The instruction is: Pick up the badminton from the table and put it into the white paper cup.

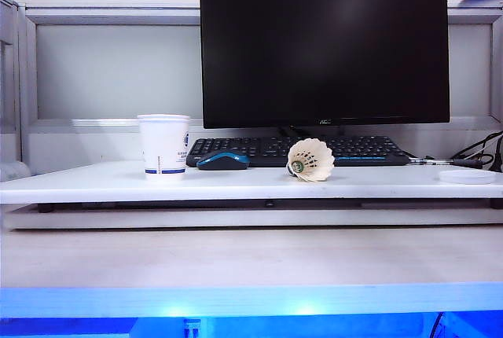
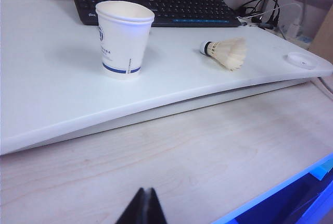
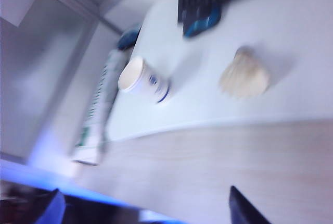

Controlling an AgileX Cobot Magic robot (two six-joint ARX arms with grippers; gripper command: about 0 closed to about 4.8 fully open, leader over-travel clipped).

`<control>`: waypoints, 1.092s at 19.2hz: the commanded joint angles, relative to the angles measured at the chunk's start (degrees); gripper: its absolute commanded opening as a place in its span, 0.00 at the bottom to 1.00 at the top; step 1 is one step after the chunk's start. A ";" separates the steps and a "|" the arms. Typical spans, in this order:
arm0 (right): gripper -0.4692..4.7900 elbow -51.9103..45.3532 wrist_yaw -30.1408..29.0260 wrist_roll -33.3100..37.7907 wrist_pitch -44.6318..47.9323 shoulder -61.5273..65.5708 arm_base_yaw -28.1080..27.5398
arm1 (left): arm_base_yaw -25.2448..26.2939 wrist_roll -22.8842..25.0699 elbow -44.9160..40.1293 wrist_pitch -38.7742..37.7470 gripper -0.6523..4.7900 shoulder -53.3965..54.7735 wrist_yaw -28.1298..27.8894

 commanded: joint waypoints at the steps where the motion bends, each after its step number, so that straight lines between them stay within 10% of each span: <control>1: 0.89 0.26 -4.94 11.76 11.45 6.88 0.09 | 0.02 -0.17 0.11 -1.51 0.11 0.02 1.05; 15: 0.89 0.87 -1.95 26.64 44.52 43.23 8.90 | 0.04 -0.20 0.11 -1.51 0.11 0.02 1.07; 21: 0.89 10.40 -1.92 26.62 45.07 53.57 8.90 | 0.02 -0.22 0.11 -1.51 0.11 0.02 1.09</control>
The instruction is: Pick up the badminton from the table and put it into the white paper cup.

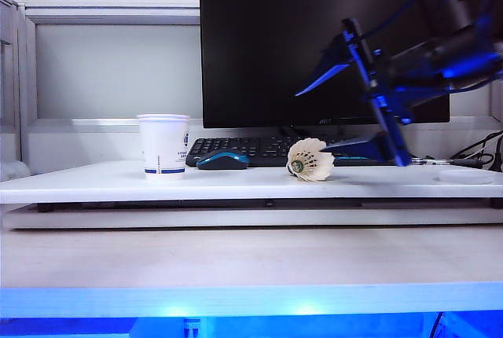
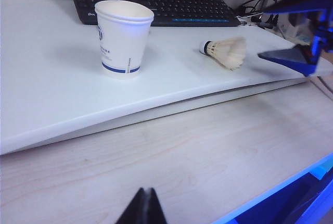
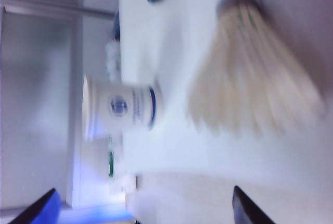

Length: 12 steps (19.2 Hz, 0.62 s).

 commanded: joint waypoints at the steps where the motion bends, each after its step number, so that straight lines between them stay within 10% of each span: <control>1: 0.89 6.21 0.02 -0.26 1.33 3.96 0.04 | 0.02 -0.22 0.11 -1.46 0.11 0.02 1.01; 12: 0.87 10.86 5.60 -0.35 -0.33 10.16 0.04 | 0.02 -0.15 0.11 -1.46 0.11 0.02 0.94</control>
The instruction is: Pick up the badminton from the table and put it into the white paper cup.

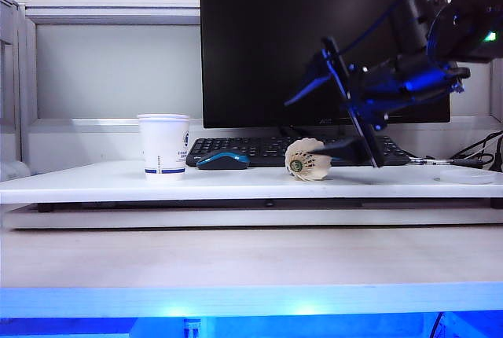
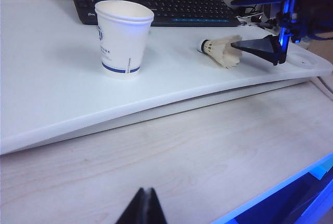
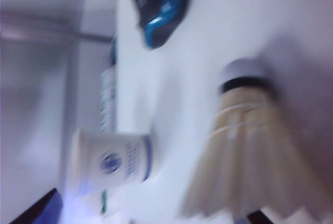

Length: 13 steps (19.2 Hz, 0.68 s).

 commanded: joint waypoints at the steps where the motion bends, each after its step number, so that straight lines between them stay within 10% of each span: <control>1: 0.83 0.24 2.71 -0.28 0.42 0.81 0.04 | 0.02 -0.13 0.09 -1.44 0.11 0.02 0.87; 5: 0.64 0.76 4.33 -0.37 0.83 2.86 0.50 | 0.04 -0.13 0.09 -1.44 0.11 0.02 0.87; 9: 0.12 1.53 5.33 -0.37 3.43 3.89 0.61 | 0.04 -0.15 0.09 -1.44 0.11 0.02 0.90; 13: 0.07 1.55 5.31 -0.35 4.63 3.89 0.61 | 0.04 -0.13 0.09 -1.44 0.11 0.02 0.87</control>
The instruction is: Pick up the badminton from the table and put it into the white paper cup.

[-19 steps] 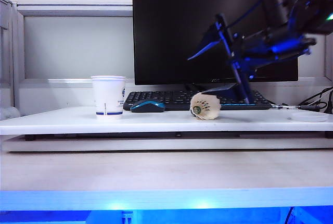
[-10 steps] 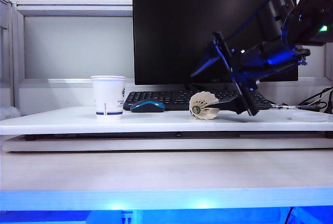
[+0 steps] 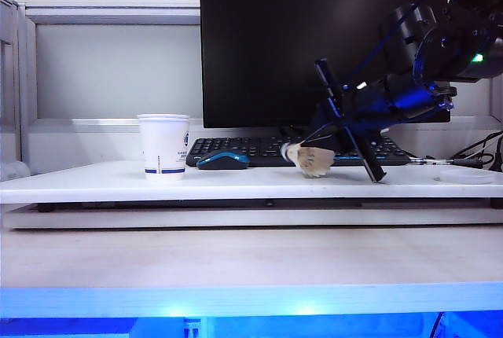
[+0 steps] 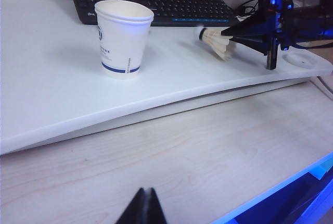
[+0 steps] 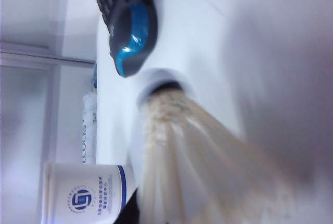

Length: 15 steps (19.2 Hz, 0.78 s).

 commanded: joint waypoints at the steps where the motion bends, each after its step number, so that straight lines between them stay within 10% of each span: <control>1: 0.07 0.31 -0.96 -0.11 2.47 -0.17 0.02 | 0.04 -0.15 0.09 -1.44 0.11 0.04 0.81; 10: 0.07 4.02 -8.00 -1.16 11.56 -3.43 2.43 | 0.04 -0.13 0.07 -1.44 0.11 0.04 0.63; 15: 0.07 13.68 -8.79 -11.39 -4.31 -3.85 8.76 | 0.04 -0.13 0.07 -1.44 0.11 0.04 0.63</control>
